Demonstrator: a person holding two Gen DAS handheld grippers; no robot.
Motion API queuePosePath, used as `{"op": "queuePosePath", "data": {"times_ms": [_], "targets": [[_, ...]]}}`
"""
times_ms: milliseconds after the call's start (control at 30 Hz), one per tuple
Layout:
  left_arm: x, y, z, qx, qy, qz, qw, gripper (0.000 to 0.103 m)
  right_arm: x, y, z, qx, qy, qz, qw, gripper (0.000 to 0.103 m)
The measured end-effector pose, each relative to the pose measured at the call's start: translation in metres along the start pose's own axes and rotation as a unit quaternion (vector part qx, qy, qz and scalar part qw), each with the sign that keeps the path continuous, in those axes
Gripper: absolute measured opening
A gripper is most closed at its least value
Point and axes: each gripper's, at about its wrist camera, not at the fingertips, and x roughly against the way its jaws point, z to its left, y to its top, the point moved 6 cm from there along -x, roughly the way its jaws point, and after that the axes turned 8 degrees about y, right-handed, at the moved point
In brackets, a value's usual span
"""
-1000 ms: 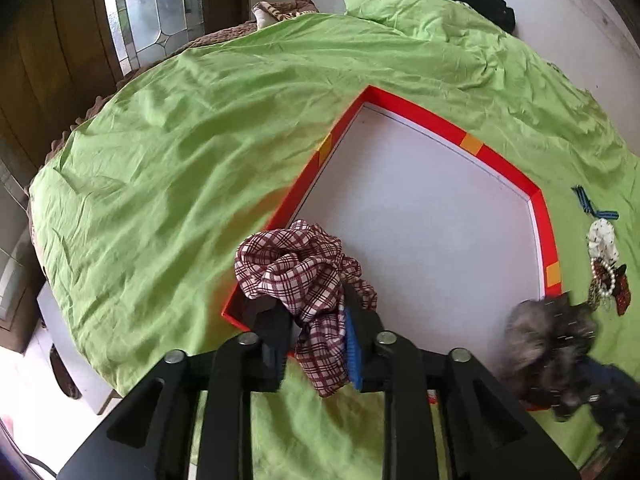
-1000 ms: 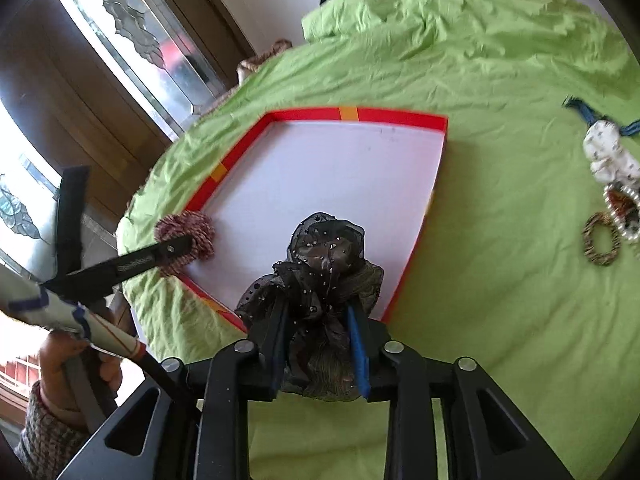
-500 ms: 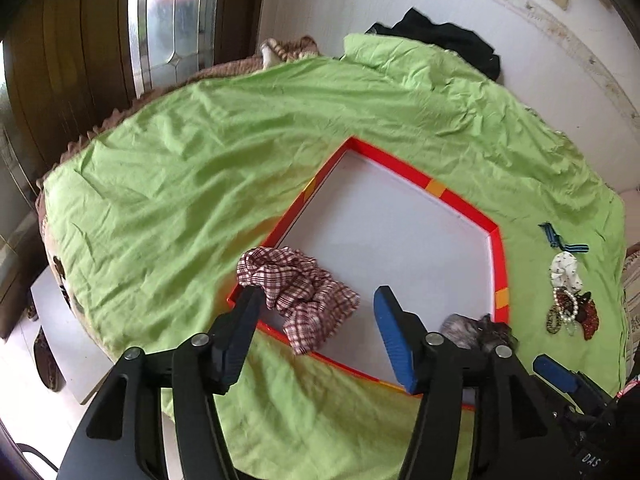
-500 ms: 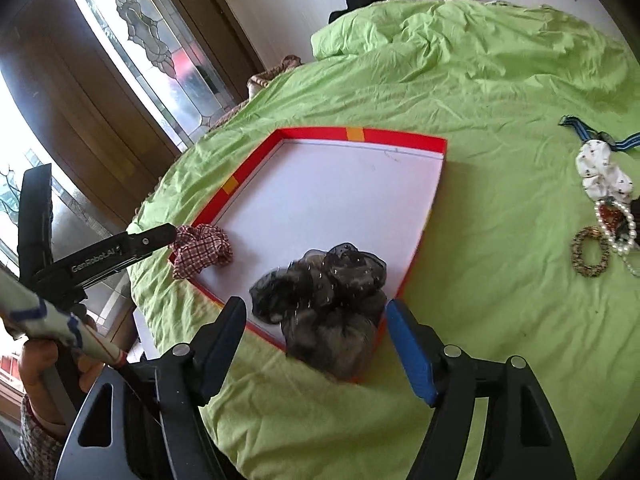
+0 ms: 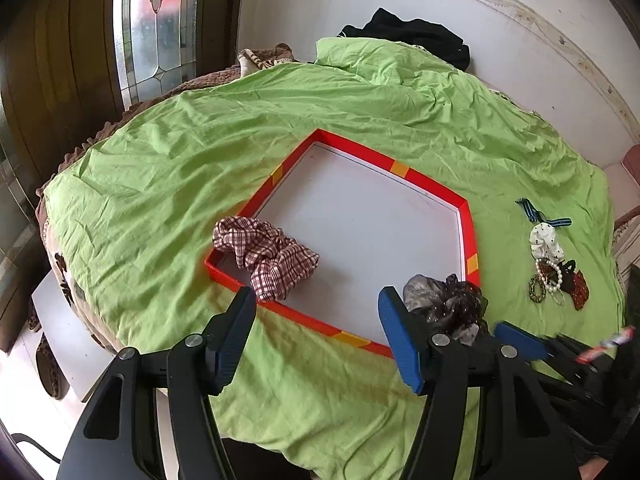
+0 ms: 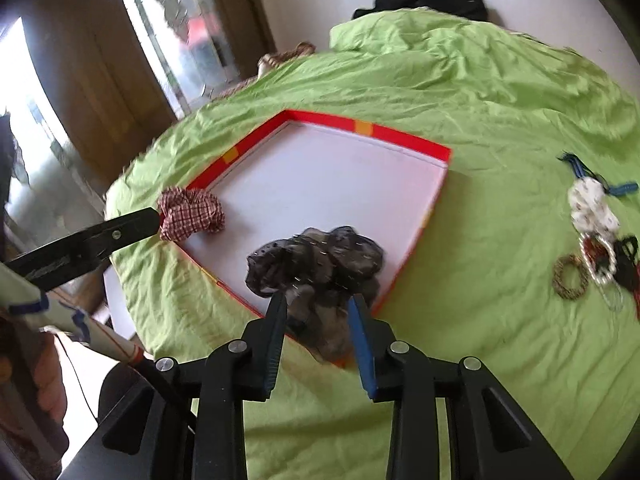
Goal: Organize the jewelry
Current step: 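Carry both scrunchies into the red box and open both tools, then move both open tools back toward the accessory pile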
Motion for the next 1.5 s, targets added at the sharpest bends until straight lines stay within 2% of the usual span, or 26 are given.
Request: {"op": "queuePosePath", "data": {"times_ms": [167, 300, 367, 433, 500, 700, 833, 1033, 1300, 1500], "targets": [[-0.002, -0.002, 0.001, 0.001, -0.003, 0.006, 1.0000, 0.062, -0.033, 0.002, 0.000, 0.004, -0.016, 0.028, 0.999, 0.035], [-0.005, -0.005, 0.000, 0.001, -0.004, 0.011, 0.9999, 0.063, -0.031, 0.004, -0.006, -0.011, -0.005, 0.021, 1.000, 0.035], [-0.004, -0.007, -0.002, -0.002, -0.001, 0.011, 0.9999, 0.063, -0.018, 0.003, -0.010, -0.029, 0.012, 0.010, 0.999, 0.038], [-0.001, -0.008, -0.006, -0.008, 0.007, 0.007, 0.9999, 0.063, 0.001, 0.001, -0.015, -0.045, 0.020, -0.010, 0.999, 0.046], [0.003, -0.011, -0.013, -0.020, 0.020, 0.001, 0.9996, 0.072, 0.022, -0.003, -0.022, -0.061, 0.022, -0.031, 0.997, 0.056], [0.027, -0.022, -0.050, -0.064, 0.028, -0.041, 0.9967, 0.090, 0.080, -0.031, -0.062, -0.118, -0.003, -0.078, 0.990, 0.064], [0.043, -0.033, -0.083, -0.098, 0.014, -0.050, 0.9939, 0.090, 0.109, -0.058, -0.093, -0.146, -0.036, -0.094, 0.984, 0.065], [0.057, -0.052, -0.122, -0.138, 0.010, -0.036, 0.9896, 0.091, 0.144, -0.090, -0.128, -0.164, -0.084, -0.113, 0.976, 0.066], [0.069, -0.068, -0.158, -0.178, 0.007, -0.035, 0.9835, 0.090, 0.173, -0.116, -0.158, -0.180, -0.115, -0.132, 0.968, 0.070], [0.072, -0.076, -0.177, -0.203, 0.010, -0.034, 0.9786, 0.091, 0.181, -0.130, -0.175, -0.199, -0.119, -0.137, 0.963, 0.070]]}}
